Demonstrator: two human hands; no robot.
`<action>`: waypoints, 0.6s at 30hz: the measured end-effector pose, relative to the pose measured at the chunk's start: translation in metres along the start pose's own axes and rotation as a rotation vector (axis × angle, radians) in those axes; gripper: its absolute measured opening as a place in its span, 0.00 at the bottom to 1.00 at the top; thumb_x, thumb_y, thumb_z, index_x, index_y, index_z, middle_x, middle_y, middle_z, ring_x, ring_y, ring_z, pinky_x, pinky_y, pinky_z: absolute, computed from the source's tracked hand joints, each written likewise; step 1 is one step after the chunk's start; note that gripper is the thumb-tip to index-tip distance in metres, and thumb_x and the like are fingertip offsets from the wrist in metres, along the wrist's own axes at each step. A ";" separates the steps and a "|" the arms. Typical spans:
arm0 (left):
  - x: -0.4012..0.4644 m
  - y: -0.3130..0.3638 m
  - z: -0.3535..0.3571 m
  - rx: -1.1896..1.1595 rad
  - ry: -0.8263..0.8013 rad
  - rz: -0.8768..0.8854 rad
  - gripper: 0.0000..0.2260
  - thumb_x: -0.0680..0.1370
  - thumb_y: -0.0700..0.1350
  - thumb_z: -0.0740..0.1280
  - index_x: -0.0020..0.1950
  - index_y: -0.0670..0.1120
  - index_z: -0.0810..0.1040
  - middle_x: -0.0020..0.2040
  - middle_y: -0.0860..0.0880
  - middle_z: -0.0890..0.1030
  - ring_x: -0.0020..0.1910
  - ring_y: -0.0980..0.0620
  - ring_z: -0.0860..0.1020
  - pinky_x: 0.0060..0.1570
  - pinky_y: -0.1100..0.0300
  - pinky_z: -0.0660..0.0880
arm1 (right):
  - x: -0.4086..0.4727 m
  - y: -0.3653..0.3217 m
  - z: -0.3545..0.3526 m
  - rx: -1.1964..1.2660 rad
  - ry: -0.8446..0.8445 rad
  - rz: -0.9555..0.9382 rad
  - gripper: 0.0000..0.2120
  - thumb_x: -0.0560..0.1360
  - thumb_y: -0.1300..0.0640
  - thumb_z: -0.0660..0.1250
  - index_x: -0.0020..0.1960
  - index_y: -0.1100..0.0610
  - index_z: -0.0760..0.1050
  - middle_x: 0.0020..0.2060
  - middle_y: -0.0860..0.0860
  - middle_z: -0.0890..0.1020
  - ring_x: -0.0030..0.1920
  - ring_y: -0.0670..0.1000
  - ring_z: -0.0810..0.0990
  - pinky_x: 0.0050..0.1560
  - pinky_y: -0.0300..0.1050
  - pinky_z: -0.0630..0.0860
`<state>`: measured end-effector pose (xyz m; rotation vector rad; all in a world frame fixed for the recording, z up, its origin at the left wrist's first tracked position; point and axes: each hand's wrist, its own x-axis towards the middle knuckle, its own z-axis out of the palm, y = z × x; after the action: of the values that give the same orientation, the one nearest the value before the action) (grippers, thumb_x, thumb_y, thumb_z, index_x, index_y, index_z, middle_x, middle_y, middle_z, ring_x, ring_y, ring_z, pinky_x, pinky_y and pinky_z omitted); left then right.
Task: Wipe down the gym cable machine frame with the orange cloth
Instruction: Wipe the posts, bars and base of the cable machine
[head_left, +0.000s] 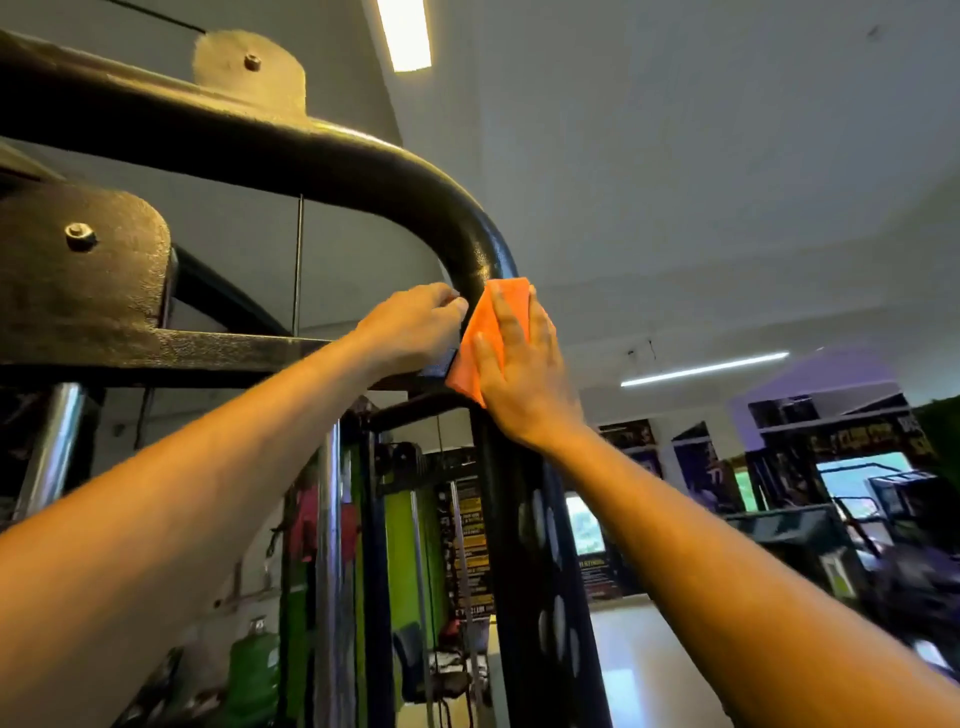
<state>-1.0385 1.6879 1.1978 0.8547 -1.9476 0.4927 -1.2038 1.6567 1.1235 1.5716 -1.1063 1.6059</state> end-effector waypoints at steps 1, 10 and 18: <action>0.008 0.006 0.001 -0.053 -0.037 -0.031 0.20 0.89 0.56 0.53 0.70 0.48 0.79 0.68 0.45 0.81 0.65 0.43 0.79 0.68 0.44 0.73 | -0.011 0.002 0.001 0.005 -0.009 -0.013 0.31 0.89 0.37 0.51 0.86 0.34 0.39 0.88 0.48 0.43 0.87 0.59 0.48 0.78 0.71 0.67; 0.032 0.040 0.005 -0.854 -0.049 -0.345 0.33 0.88 0.65 0.49 0.81 0.42 0.68 0.62 0.47 0.80 0.58 0.47 0.81 0.55 0.47 0.78 | 0.053 0.019 -0.010 0.097 -0.099 -0.046 0.34 0.88 0.36 0.50 0.87 0.39 0.35 0.88 0.49 0.41 0.87 0.60 0.47 0.84 0.69 0.55; 0.034 0.029 0.013 -0.909 0.000 -0.344 0.32 0.87 0.67 0.50 0.68 0.43 0.79 0.66 0.45 0.84 0.64 0.45 0.83 0.56 0.46 0.80 | 0.018 0.041 -0.001 0.139 -0.120 -0.120 0.34 0.87 0.35 0.48 0.86 0.39 0.33 0.86 0.43 0.37 0.88 0.57 0.43 0.82 0.70 0.58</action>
<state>-1.0789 1.6872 1.2214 0.5500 -1.6978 -0.5697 -1.2416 1.6368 1.1357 1.8101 -0.9588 1.5546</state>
